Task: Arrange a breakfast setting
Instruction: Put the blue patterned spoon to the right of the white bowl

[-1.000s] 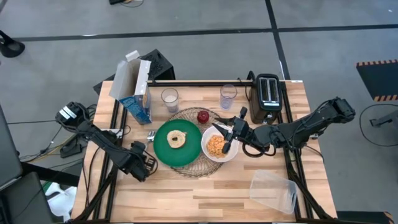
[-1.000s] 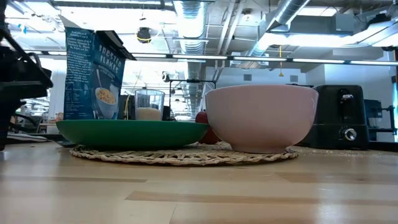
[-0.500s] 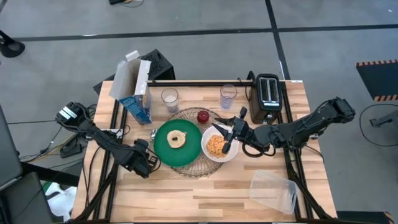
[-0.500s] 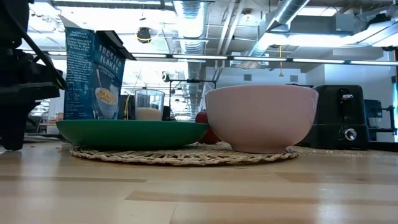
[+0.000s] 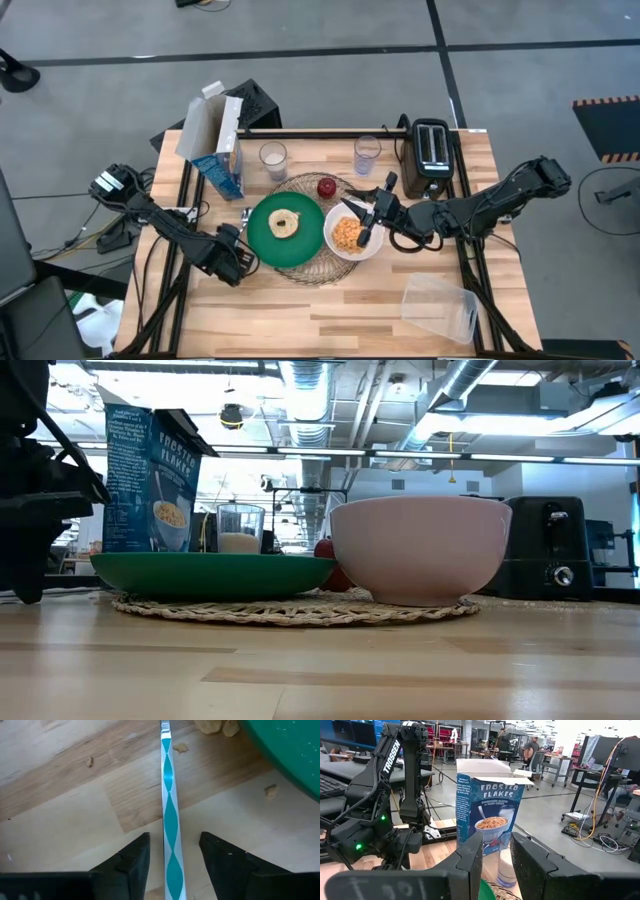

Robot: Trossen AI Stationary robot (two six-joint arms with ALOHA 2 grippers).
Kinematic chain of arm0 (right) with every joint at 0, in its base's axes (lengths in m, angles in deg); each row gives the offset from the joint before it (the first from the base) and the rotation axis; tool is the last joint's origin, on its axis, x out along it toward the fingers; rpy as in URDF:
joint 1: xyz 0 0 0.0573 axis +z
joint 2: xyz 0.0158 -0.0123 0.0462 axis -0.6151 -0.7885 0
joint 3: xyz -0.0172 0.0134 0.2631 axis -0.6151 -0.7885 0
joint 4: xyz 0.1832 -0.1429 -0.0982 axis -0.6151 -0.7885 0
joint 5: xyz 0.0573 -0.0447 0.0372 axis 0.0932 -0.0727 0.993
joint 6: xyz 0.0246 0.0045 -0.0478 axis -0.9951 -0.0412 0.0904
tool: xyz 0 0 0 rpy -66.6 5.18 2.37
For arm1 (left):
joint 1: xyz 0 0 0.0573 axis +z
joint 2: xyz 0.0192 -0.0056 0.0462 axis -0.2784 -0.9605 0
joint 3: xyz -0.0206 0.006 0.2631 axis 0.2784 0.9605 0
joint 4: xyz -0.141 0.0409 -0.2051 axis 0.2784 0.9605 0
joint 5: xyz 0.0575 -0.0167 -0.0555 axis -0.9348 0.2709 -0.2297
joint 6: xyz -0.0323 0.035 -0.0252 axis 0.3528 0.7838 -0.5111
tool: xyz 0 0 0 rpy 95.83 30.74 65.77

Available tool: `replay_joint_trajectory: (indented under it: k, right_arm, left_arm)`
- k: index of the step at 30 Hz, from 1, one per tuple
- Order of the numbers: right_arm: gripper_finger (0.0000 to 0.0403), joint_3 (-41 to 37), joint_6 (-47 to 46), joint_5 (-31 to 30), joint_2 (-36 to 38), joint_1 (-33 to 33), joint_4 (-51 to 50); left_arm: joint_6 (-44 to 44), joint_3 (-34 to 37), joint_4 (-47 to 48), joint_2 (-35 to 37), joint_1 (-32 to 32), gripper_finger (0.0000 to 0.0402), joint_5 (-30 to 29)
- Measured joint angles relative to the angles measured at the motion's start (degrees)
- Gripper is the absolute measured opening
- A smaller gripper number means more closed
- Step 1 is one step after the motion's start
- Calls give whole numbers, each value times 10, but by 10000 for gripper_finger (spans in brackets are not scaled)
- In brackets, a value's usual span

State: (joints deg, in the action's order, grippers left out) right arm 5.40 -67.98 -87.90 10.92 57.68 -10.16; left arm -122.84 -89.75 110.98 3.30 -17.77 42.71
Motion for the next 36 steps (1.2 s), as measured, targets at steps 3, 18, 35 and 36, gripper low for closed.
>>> replay_joint_trajectory:
  k: [3, 18, 35, 36]
  right_arm:
    - [127, 0, 0, 0, 0, 0, 0]
    - [127, 0, -1, 0, 0, 0, 0]
    - [127, 0, -1, 0, 0, 0, -2]
    - [127, 0, -1, 0, 0, 0, -2]
  left_arm:
    - [11, 0, 0, 0, 0, 169, 6]
    - [21, -24, 0, 0, -14, 169, 52]
    - [79, -24, -74, 0, -13, 169, 20]
    - [79, -24, -74, 0, -13, 169, 18]
